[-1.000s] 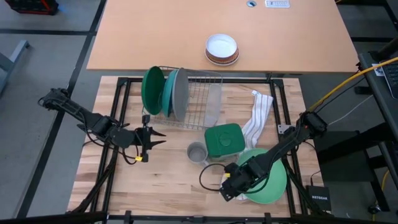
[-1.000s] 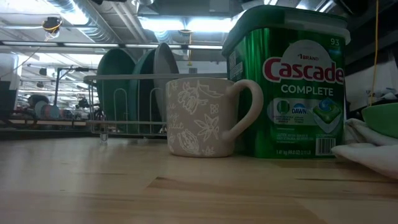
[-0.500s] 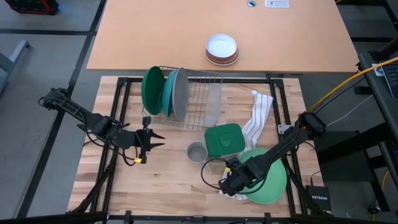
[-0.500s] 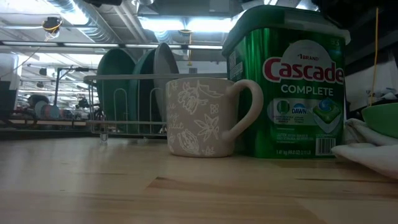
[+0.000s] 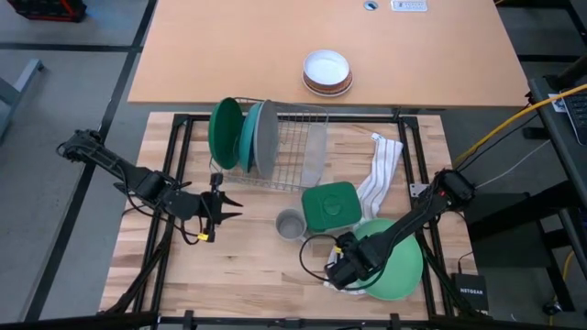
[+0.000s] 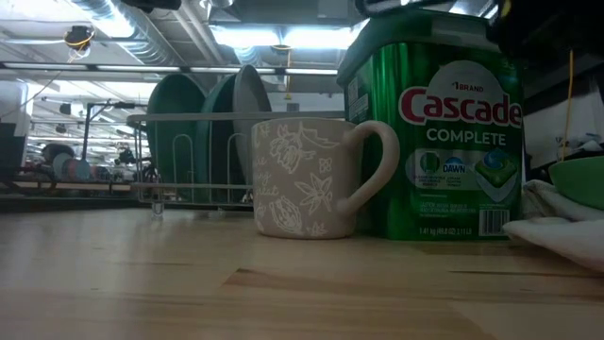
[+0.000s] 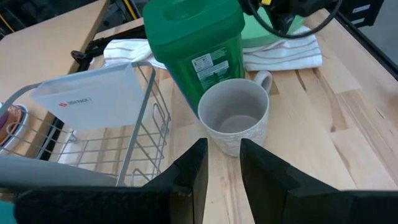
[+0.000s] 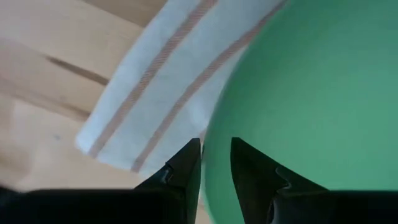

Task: Sort dishes
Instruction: Put the light green plate in the dish rack

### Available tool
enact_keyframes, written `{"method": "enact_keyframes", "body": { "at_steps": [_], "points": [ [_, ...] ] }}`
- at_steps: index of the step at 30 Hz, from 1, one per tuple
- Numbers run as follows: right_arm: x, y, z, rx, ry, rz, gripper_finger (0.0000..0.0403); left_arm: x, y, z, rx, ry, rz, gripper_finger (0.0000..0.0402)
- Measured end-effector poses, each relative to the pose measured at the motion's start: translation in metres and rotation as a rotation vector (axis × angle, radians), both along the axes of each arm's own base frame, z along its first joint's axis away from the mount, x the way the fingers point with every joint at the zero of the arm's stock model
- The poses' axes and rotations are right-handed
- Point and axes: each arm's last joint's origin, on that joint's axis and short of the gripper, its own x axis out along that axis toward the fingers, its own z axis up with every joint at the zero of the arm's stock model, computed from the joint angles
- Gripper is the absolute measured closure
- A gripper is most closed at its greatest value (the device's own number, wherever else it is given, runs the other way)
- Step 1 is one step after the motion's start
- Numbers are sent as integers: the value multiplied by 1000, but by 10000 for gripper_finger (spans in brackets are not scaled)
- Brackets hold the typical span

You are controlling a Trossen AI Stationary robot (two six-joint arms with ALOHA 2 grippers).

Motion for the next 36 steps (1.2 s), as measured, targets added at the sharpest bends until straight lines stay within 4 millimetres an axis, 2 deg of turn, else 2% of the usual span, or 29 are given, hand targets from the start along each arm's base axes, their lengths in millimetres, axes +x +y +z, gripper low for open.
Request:
{"method": "enact_keyframes", "body": {
  "at_steps": [7,14,17,21,27,31,36],
  "points": [
    [4,4,-19,-17,51,2,313,0,0,0,0,1,-3,318],
    [6,6,-23,7,66,6,316,0,0,0,0,1,-3,318],
    [5,6,-23,16,72,6,337,0,0,0,0,1,-3,318],
    [5,6,-23,25,77,6,385,0,0,0,0,2,-3,318],
    [5,8,-21,86,96,32,382,0,0,0,0,1,-3,318],
    [8,13,-11,168,115,74,394,0,0,0,-2,-2,-3,318],
    [15,21,17,255,108,141,394,0,0,0,-3,-4,-3,318]
  ]
}}
